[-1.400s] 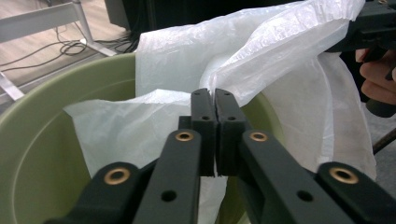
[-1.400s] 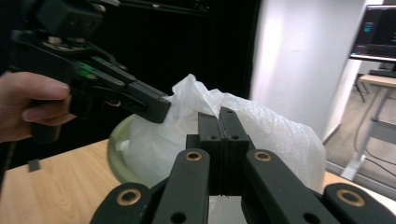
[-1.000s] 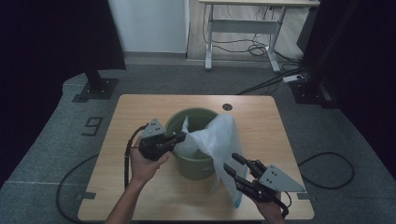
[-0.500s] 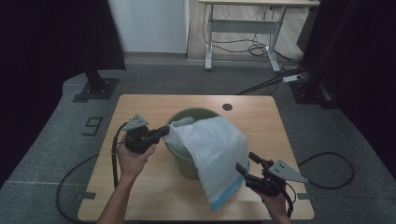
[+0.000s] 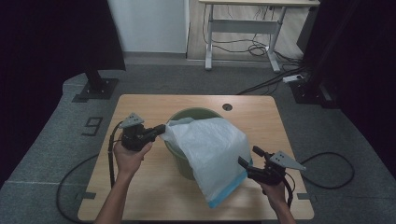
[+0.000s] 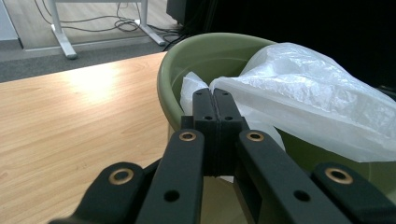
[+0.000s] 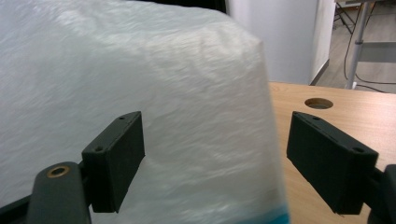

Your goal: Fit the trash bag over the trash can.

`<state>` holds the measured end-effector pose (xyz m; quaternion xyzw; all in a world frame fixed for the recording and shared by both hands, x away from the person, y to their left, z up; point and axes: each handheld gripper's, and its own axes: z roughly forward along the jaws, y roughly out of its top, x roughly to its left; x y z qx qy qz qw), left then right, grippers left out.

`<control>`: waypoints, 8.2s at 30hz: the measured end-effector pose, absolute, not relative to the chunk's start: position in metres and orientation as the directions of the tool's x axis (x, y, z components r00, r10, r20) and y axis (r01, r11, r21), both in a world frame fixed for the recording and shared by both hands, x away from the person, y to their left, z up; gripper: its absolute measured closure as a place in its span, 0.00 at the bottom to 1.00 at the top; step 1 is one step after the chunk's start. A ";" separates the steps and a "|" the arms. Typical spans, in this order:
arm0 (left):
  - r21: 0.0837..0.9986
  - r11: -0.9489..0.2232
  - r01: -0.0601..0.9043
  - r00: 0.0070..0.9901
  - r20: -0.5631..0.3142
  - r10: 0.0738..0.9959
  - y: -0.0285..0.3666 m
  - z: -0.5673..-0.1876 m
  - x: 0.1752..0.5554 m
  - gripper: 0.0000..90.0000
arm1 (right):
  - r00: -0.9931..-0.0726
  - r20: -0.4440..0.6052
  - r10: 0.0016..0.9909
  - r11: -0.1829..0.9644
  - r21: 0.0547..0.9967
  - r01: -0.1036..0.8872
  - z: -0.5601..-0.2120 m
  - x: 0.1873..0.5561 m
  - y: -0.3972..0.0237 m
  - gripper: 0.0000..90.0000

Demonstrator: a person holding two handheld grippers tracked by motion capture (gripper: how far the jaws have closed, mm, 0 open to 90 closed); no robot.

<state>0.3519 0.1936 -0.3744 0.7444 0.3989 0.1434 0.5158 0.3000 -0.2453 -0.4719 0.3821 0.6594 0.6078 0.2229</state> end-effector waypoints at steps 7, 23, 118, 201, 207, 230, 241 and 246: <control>0.882 -0.146 0.449 0.641 -0.204 0.740 0.194 -0.376 0.353 1.00 | -0.629 0.234 0.741 -0.071 0.959 0.274 -0.476 0.314 -0.252 0.24; 0.880 -0.181 0.439 0.673 -0.189 0.715 0.178 -0.375 0.350 1.00 | -0.672 0.160 0.723 -0.001 0.973 0.230 -0.470 0.313 -0.227 0.99; 0.896 -0.232 0.378 0.789 -0.181 0.587 0.157 -0.358 0.322 0.68 | -0.509 -0.107 0.854 0.142 0.989 0.030 -0.437 0.238 -0.166 0.99; 0.894 -0.196 0.403 0.779 -0.223 0.586 0.130 -0.342 0.339 1.00 | -0.585 -0.074 0.807 0.152 0.985 0.086 -0.452 0.222 -0.155 0.50; 0.893 -0.205 0.401 0.772 -0.209 0.600 0.135 -0.344 0.337 1.00 | -0.595 -0.061 0.802 0.148 0.984 0.098 -0.451 0.221 -0.153 0.43; 0.882 -0.142 0.449 0.695 -0.245 0.677 0.183 -0.356 0.350 1.00 | -0.550 0.032 0.835 0.051 0.990 0.134 -0.444 0.220 -0.209 0.32; 0.875 -0.137 0.464 0.686 -0.257 0.680 0.189 -0.361 0.353 1.00 | -0.470 0.107 0.876 0.006 0.972 0.233 -0.461 0.250 -0.236 0.28; 0.875 -0.133 0.466 0.683 -0.260 0.682 0.192 -0.361 0.354 1.00 | -0.463 0.187 0.866 -0.053 0.956 0.287 -0.467 0.258 -0.240 0.27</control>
